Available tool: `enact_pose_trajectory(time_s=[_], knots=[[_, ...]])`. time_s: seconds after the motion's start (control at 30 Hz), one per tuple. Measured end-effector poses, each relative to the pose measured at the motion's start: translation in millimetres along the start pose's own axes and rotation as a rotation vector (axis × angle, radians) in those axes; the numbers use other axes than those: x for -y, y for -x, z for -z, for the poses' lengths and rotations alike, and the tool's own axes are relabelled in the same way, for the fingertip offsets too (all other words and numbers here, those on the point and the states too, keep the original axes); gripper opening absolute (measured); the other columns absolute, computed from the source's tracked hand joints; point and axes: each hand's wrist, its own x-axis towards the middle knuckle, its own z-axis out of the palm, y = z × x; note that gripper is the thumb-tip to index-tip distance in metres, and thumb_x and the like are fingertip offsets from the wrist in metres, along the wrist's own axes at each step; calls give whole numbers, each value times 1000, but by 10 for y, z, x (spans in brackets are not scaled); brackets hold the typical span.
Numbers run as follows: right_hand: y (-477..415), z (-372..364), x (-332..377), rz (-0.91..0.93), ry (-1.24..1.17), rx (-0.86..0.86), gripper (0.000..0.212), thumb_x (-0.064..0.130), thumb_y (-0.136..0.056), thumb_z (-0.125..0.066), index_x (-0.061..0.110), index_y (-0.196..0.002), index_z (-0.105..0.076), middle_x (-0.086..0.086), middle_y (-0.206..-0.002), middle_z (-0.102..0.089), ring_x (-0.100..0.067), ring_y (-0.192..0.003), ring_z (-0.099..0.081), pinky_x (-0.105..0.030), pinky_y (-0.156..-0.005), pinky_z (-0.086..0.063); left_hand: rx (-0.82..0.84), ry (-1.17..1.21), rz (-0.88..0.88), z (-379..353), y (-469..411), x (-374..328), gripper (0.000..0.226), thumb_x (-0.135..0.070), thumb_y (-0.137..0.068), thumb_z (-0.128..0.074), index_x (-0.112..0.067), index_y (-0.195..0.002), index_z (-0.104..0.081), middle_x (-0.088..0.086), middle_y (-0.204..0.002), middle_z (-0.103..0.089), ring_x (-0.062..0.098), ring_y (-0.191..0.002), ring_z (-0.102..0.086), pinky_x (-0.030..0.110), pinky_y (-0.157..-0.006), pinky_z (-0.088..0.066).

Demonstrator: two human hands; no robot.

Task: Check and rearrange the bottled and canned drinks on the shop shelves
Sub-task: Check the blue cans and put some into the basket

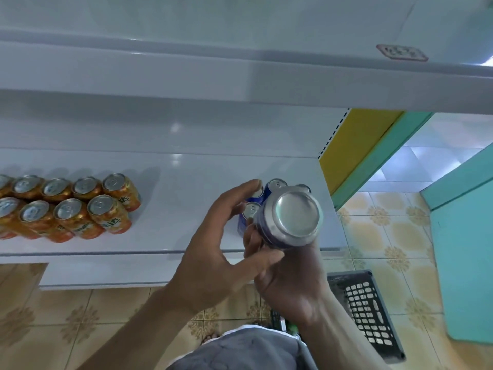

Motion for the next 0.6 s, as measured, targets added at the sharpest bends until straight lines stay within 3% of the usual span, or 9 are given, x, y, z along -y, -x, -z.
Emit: enact_pose_trajectory(time_s=[0.1,0.2,0.3,0.4,0.47,0.53,0.6], knots=[[12,-15,11,1,11,8,55,54,-92,-58,7,-119,-66,-10,-102,-66,-23,-73,-72,-29,-51,-59,6,9,16,-13,-4,-5,76,-40,-77,-76,-35,-144,-39,-16,-148,-47,13,-138,-44,21,-108,-41],[54,-57,45,116,96,-24,58,52,-85,-61,5,-118,-68,-13,-98,-68,-21,-71,-69,-26,-51,-58,12,3,11,-14,1,-20,79,-40,-77,-77,-34,-145,-38,-16,-148,-46,15,-139,-43,22,-108,-41],[86,-97,99,322,333,-63,64,50,-82,-57,6,-128,-64,-11,-98,-68,-17,-72,-65,-23,-53,-56,24,0,-14,-12,-10,-44,84,-40,-77,-77,-32,-148,-32,-18,-150,-40,15,-141,-41,23,-108,-42],[89,-121,120,476,552,-55,46,42,-88,-56,11,-120,-68,-14,-102,-71,-21,-80,-67,-28,-65,-59,6,-22,-34,0,-44,-31,77,-35,-82,-73,-35,-148,-32,-13,-152,-38,20,-142,-39,37,-107,-47],[95,-117,123,516,688,-74,44,42,-90,-64,12,-122,-66,-16,-108,-71,-24,-90,-68,-32,-73,-60,-45,65,8,23,-57,-39,67,-29,-82,-72,-35,-141,-41,-9,-144,-47,23,-136,-46,38,-98,-54],[117,-92,134,572,834,-88,59,45,-83,-70,14,-132,-57,-16,-114,-69,-26,-99,-68,-32,-76,-59,-118,252,103,51,-71,-77,60,-27,-79,-77,-32,-132,-50,-10,-129,-59,19,-125,-56,32,-88,-58],[155,-61,183,694,1035,-50,68,42,-77,-73,30,-138,-46,-8,-121,-68,-22,-105,-70,-30,-78,-59,-199,422,236,67,-91,-111,51,-29,-82,-79,-29,-127,-55,-10,-116,-68,17,-113,-65,28,-81,-58]])
